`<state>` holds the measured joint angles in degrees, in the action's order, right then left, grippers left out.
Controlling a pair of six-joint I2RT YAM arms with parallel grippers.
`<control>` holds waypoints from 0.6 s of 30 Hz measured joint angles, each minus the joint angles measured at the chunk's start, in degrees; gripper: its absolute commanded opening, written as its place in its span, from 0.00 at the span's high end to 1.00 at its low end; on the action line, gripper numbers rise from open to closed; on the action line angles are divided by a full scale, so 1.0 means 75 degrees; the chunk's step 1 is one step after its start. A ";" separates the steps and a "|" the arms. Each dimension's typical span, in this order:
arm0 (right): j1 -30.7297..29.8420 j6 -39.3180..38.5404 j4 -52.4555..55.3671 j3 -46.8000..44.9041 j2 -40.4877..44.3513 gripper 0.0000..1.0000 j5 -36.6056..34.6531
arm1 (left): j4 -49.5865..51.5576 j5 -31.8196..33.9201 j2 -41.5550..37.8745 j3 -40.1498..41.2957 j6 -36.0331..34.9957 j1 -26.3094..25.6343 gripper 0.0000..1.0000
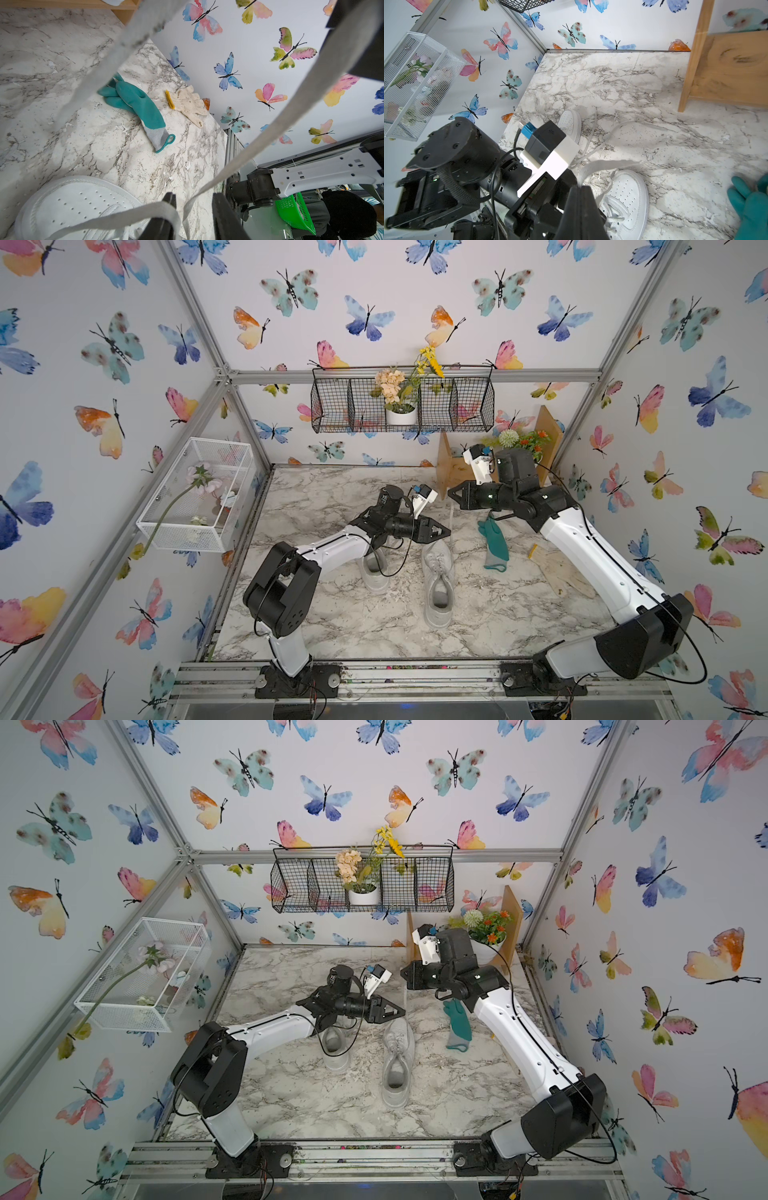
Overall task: Tie the shoes
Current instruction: Cross the shoelace with the shoelace.
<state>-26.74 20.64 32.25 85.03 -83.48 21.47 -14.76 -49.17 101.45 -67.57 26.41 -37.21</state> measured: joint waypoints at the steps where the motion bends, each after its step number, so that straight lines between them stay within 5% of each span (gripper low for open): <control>1: 0.0000 0.0020 -0.0009 0.0000 0.0000 0.98 0.0003 | 0.0000 0.0000 0.0029 -0.0029 -0.0003 -0.0006 0.64; 18: -0.0041 0.0166 -0.0026 0.0000 0.0000 0.98 0.0058 | 0.0172 0.0003 0.0612 -0.0807 -0.0038 -0.0201 0.61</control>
<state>-27.05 21.89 32.05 85.03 -83.48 21.91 -13.47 -49.15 106.04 -73.63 26.13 -38.72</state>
